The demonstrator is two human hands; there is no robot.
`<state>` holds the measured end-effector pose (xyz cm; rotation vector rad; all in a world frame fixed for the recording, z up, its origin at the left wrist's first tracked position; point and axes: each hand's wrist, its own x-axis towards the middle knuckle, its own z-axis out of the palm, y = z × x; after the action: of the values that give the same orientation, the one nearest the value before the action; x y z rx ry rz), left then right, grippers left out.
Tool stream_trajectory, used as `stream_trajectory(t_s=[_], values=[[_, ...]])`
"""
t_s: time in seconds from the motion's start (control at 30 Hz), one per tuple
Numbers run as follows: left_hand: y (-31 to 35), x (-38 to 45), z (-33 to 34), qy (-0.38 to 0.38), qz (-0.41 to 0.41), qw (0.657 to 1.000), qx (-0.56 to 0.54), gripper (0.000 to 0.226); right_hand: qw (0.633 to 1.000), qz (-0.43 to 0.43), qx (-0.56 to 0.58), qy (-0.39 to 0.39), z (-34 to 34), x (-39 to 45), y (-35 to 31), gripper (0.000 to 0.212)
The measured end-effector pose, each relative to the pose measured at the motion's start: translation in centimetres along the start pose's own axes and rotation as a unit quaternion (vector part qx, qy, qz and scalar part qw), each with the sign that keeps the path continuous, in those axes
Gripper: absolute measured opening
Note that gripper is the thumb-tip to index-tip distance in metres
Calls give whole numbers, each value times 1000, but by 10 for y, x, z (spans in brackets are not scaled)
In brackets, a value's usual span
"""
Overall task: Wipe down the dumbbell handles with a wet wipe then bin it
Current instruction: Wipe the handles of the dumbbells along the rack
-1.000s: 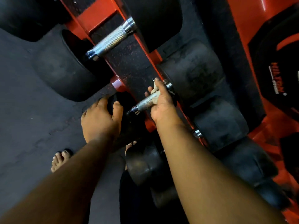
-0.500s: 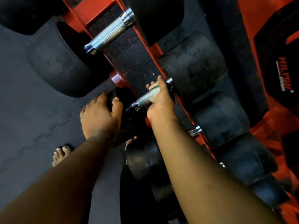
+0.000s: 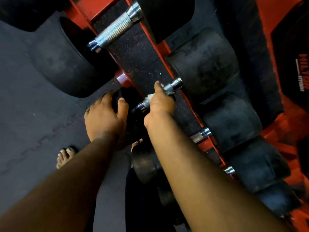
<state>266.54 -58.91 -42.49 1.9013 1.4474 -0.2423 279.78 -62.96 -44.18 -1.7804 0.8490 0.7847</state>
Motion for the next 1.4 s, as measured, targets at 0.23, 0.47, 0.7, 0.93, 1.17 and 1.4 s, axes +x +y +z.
stream_trajectory(t_s=[0.23, 0.47, 0.7, 0.93, 1.17, 1.4], values=[[0, -1, -1, -1, -1, 1000, 1, 62, 985, -19, -98, -142, -26, 4, 0, 30], [1, -2, -3, 3, 3, 1000, 6, 55, 881, -76, -438, -161, -45, -26, 33, 59], [-3, -3, -1, -1, 5, 1000, 2, 53, 916, -90, -367, -133, -79, -10, -4, 15], [-8, -17, 1, 15, 18, 1000, -21, 64, 979, 5, -26, -201, -46, -9, 15, 40], [-9, -17, 1, -6, 10, 1000, -14, 58, 969, -9, 8, -246, -66, 5, -2, 24], [-9, -22, 12, 65, 18, 997, 21, 61, 939, 27, 125, -319, -46, 8, 13, 30]])
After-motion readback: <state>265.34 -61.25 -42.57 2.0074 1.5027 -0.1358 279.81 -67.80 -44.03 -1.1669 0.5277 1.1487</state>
